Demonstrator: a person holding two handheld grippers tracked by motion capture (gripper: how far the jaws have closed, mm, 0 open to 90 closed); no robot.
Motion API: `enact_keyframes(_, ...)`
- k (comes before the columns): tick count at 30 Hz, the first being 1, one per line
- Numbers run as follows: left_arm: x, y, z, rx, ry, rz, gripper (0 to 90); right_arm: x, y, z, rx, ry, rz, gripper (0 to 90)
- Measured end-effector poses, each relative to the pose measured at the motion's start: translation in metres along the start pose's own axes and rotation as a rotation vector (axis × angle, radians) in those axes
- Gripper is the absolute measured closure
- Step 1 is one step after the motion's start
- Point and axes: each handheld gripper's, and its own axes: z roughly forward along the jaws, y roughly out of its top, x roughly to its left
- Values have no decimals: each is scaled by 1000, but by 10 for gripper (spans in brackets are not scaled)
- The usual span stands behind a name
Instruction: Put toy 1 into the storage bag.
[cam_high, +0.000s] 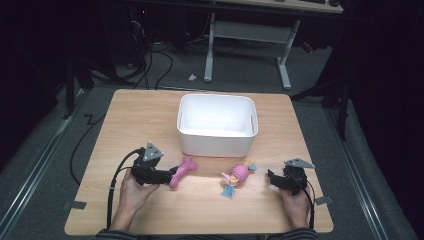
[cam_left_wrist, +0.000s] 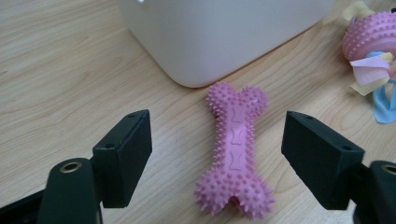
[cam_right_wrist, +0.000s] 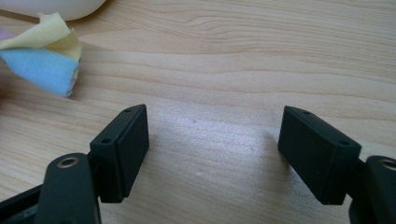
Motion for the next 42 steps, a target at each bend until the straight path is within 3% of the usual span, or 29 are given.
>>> enact_keyframes(7, -11, 2, 18, 52, -34, 51, 304, 0, 0, 0, 1, 2, 3, 250)
enact_keyframes(18, -13, 2, 46, 93, -12, 55, 305, 0, 0, 0, 0, 3, -1, 253)
enact_keyframes(22, -15, 2, 55, 134, -15, 91, 360, 0, 0, 0, -1, 10, -8, 266)
enact_keyframes(33, -10, 2, 69, 211, -34, 42, 458, 1, 0, -1, -1, 12, -9, 272)
enact_keyframes(36, -10, 3, 69, 221, -39, 45, 477, 1, 0, -1, -1, 12, -9, 272)
enact_keyframes(42, -15, 7, 74, 266, -28, 91, 503, 1, 0, -1, -1, 12, -9, 272)
